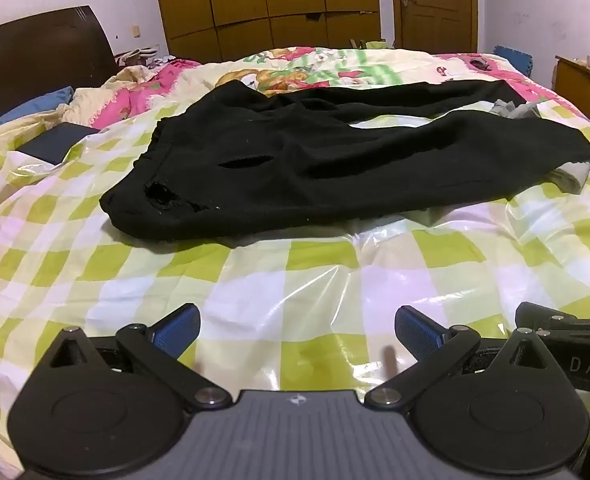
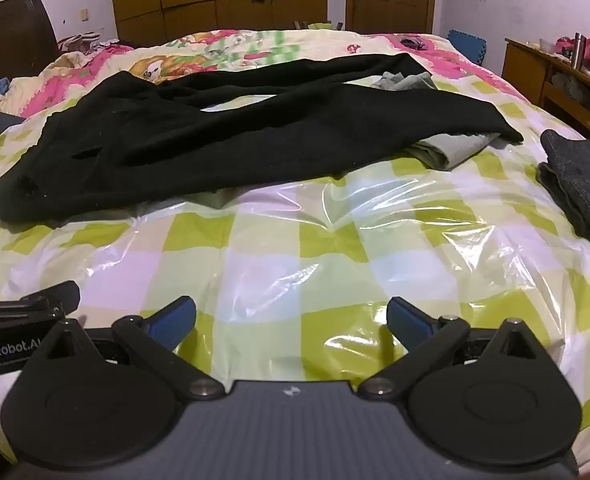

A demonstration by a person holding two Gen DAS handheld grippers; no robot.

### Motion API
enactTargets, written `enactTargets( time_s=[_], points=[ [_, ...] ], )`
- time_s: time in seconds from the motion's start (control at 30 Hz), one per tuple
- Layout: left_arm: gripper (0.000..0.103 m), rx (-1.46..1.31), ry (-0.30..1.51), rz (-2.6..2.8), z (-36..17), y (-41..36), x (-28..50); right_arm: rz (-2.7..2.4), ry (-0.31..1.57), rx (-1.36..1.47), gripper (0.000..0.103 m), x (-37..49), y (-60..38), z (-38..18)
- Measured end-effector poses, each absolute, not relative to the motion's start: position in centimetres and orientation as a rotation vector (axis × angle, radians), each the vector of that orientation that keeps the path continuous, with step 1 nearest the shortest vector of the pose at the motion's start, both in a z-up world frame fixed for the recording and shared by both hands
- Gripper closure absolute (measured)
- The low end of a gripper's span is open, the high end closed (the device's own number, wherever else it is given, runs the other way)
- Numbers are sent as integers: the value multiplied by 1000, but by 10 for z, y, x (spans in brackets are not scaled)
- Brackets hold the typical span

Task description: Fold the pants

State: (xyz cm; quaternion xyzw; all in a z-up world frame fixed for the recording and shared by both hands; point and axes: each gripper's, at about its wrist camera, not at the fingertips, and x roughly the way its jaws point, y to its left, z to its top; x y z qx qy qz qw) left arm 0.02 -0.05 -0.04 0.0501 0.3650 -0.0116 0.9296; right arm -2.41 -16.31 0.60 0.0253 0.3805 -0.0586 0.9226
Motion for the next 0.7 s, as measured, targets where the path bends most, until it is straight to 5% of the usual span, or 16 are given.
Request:
enactTargets(
  time_s=[0.7],
  points=[
    [0,80,749,-36,-1,2,-1,-134,784,41,2,-24,-164,3]
  ],
)
